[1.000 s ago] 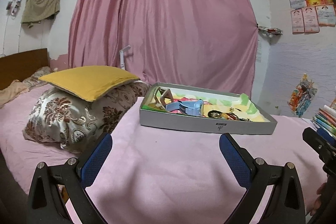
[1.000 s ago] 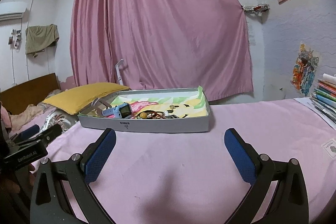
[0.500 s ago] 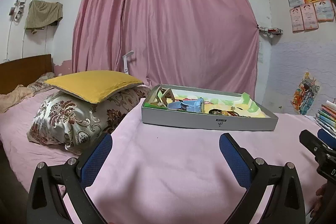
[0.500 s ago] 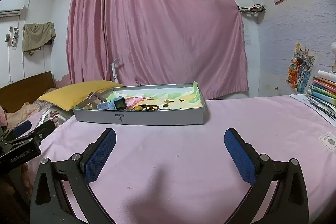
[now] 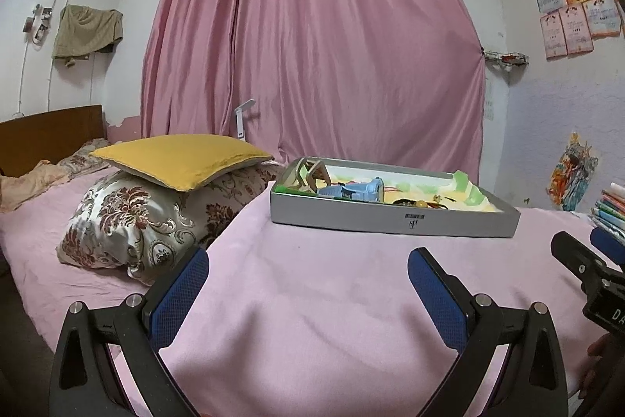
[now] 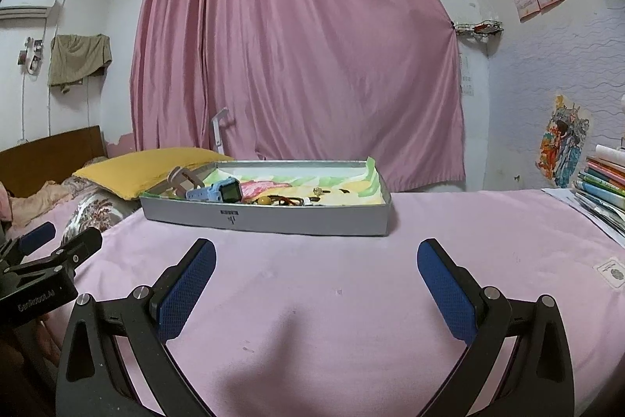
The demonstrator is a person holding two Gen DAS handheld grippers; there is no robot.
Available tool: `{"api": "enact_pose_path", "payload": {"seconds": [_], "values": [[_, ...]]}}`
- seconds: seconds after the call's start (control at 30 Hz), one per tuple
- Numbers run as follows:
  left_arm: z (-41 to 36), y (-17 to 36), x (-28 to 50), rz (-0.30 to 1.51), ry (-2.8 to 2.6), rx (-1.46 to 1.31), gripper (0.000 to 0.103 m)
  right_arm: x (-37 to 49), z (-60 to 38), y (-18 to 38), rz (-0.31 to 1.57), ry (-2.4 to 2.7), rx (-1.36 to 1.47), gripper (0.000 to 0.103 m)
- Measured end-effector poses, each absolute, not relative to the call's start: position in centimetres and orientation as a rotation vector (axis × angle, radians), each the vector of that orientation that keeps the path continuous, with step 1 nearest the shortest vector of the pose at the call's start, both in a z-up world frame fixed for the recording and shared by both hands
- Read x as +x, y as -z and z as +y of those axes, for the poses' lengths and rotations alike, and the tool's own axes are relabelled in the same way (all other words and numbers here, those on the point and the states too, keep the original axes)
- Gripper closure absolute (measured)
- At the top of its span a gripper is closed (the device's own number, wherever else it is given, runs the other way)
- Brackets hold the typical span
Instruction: Organize jewelry
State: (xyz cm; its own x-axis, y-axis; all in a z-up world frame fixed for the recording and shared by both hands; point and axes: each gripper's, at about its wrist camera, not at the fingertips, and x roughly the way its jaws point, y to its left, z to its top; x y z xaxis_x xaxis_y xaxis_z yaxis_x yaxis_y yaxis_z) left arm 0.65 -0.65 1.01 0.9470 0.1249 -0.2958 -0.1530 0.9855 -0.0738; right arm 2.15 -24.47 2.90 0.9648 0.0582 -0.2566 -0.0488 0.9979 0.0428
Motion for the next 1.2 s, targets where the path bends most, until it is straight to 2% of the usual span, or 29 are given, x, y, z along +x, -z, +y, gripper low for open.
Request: {"api": "enact_pose_path", "payload": {"seconds": [0.4, 1.2], "values": [[-0.82, -0.28, 1.17, 0.352, -0.135, -0.079, 0.001, 2.18, -24.48, -2.82, 0.281, -0.054, 0.027, 0.002], [-0.66, -0.32, 1.11, 0.352, -0.129, -0.088, 0.001, 2.14, -24.66, -2.83, 0.292, -0.055, 0.023, 0.002]]}}
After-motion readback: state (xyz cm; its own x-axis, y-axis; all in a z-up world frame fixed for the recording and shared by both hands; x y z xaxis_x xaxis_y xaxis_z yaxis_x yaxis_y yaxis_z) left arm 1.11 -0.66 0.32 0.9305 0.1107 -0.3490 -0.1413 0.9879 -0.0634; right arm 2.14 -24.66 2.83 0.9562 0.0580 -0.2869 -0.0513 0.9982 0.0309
